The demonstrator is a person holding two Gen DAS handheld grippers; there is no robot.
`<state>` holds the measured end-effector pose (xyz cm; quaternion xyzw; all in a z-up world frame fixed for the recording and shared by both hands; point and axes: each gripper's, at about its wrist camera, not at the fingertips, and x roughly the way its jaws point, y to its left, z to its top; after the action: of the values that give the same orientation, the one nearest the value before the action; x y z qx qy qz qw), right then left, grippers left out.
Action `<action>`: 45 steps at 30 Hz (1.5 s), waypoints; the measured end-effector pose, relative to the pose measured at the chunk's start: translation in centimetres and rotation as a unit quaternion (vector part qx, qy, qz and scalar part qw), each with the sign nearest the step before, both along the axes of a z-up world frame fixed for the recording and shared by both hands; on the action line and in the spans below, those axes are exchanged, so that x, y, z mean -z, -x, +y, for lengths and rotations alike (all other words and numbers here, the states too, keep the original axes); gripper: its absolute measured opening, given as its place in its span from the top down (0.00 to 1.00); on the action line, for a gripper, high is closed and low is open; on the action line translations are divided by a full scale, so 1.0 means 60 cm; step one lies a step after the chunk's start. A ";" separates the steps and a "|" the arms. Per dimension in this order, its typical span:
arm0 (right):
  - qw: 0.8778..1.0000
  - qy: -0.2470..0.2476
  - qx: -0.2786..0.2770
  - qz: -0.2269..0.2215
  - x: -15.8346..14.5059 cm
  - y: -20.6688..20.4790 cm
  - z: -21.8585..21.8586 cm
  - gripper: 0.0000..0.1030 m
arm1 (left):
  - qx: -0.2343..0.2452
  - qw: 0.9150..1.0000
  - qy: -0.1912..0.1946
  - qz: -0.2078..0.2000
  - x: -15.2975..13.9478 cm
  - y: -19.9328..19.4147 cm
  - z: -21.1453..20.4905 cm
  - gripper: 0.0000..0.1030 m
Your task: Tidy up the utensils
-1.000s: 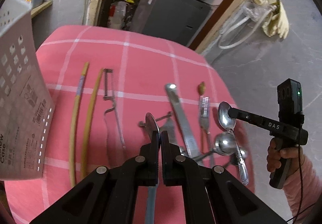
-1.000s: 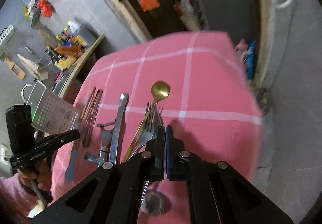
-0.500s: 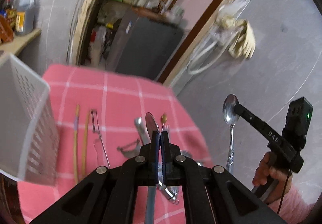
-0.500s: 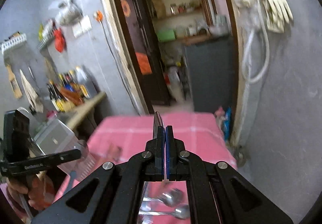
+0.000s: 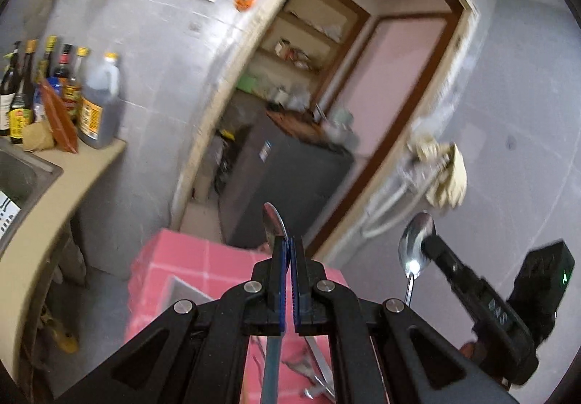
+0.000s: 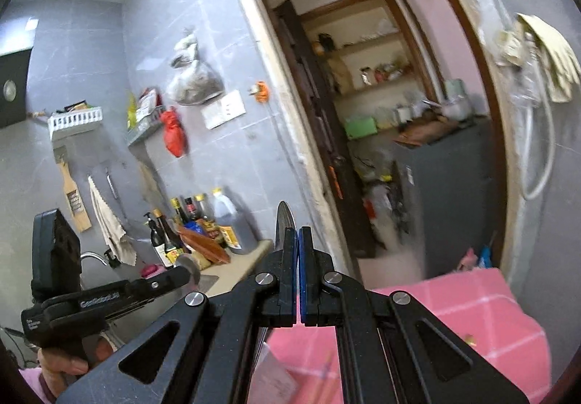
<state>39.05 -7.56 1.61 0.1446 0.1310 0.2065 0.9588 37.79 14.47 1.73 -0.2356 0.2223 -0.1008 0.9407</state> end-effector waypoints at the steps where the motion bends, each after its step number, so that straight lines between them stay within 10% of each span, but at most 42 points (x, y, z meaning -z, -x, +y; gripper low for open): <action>1: 1.000 0.004 -0.001 -0.007 0.001 -0.001 0.020 0.98 | -0.007 1.000 0.001 -0.003 0.002 -0.003 0.011 0.97; 21: 0.997 0.055 -0.024 -0.049 0.107 -0.002 0.153 0.98 | -0.044 0.997 0.050 -0.047 0.140 -0.005 0.079 0.97; 45: 0.991 0.088 -0.100 0.001 0.130 0.053 0.121 0.95 | 0.036 0.999 -0.027 0.003 0.156 0.092 0.037 0.97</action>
<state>35.85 -0.29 -6.21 0.0459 0.1636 0.2883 0.9423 32.26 16.69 -7.61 -0.2019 0.2364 -0.1276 0.9418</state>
